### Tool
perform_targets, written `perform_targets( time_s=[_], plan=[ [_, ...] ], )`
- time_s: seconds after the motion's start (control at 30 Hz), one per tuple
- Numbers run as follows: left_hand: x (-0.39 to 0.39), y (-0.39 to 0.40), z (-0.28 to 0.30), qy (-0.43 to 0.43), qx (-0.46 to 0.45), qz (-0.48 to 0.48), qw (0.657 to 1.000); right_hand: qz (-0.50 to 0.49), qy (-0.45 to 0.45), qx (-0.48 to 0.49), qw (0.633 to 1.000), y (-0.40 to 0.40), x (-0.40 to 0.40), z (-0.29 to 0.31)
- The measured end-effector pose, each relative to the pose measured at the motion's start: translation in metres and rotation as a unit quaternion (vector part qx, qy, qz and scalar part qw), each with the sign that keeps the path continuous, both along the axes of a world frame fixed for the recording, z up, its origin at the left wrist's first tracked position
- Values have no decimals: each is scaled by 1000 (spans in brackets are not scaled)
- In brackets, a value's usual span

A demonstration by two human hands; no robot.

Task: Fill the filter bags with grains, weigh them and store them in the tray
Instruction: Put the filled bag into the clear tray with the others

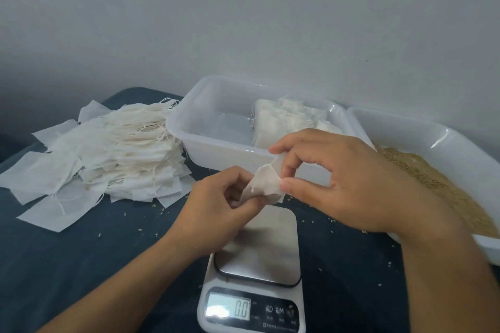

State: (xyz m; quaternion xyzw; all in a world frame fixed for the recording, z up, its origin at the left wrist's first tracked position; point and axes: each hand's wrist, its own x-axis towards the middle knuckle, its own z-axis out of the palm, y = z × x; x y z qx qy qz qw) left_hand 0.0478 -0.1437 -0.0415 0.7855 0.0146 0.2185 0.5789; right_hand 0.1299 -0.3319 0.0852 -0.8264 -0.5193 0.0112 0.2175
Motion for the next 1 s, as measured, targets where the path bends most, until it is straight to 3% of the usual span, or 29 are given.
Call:
perform_targets(
  time_s=[0.23,0.4,0.5,0.57,0.67,0.77,1.0],
  plan=[
    [-1,-1,0,-6,36,11,999,-20,-4,-46,999,4,6,-5],
    [-2,0,2,1,43,18,999,-17,20,-6,1000,-4,6,3],
    [-3,1,3,5,43,25,999,-128,76,142,979,-34,25,15],
    [-4,2,3,4,45,29,999,-283,21,187,941,-68,53,15],
    [-4,0,3,6,43,25,999,-476,24,-11,879,-122,92,-4],
    [-5,-3,3,3,56,22,998,-493,79,-177,848,-148,109,-34],
    [-8,-5,7,-3,56,23,998,-488,58,-209,845,-146,117,-55]
  ],
)
